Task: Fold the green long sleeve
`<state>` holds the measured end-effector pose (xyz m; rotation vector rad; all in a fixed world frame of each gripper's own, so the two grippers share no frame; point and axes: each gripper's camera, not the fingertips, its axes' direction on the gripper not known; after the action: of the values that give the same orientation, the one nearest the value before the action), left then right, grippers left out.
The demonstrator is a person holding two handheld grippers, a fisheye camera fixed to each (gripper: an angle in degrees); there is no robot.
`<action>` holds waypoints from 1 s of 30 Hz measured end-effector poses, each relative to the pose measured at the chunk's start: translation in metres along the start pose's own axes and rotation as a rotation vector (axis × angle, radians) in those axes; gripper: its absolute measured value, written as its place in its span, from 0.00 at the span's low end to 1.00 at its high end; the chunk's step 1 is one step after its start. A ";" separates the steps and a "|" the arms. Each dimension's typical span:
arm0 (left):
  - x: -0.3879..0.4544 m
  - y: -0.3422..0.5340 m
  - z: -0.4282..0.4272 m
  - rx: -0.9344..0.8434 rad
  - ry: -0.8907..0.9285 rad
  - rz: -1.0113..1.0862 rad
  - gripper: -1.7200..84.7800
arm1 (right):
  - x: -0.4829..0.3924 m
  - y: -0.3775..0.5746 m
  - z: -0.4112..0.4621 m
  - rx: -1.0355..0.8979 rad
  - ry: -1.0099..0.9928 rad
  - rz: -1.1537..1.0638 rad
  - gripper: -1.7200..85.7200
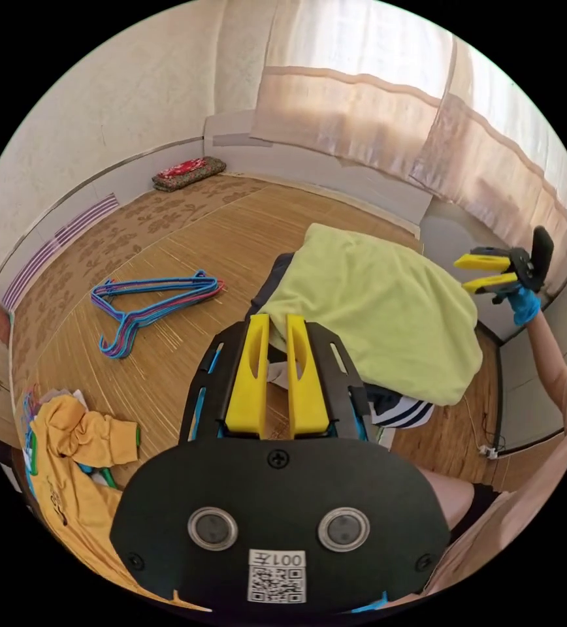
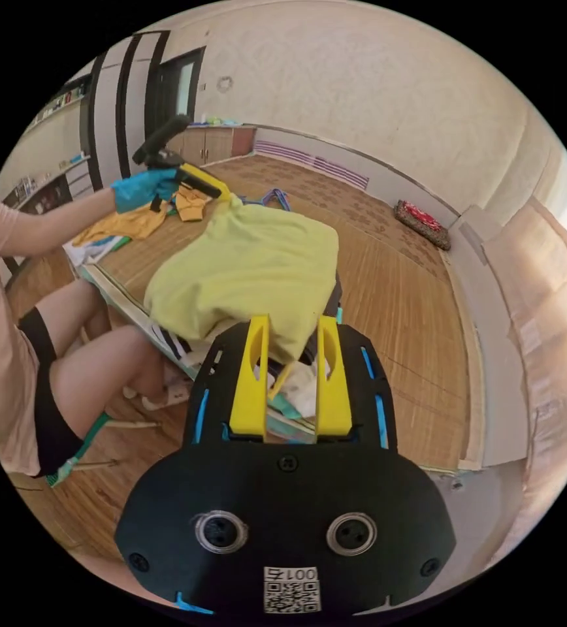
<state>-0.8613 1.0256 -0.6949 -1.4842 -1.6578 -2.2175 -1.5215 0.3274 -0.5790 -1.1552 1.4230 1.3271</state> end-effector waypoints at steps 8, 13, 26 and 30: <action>-0.021 -0.010 0.042 -0.070 0.128 -0.098 0.04 | -0.036 0.022 0.025 -0.019 0.064 -0.025 0.16; -0.036 -0.001 0.043 -0.045 0.197 -0.148 0.07 | -0.056 0.040 0.026 -0.004 0.043 -0.036 0.16; -0.021 0.009 0.037 -0.046 0.151 0.050 0.01 | -0.114 0.056 0.023 0.068 0.447 -0.015 0.03; -0.017 0.014 0.031 -0.032 -0.006 0.009 0.01 | -0.126 0.069 0.037 -0.001 0.438 -0.033 0.03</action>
<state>-0.8245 1.0341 -0.6963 -1.5042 -1.6223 -2.2473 -1.5623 0.3744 -0.4439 -1.5281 1.6995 1.0907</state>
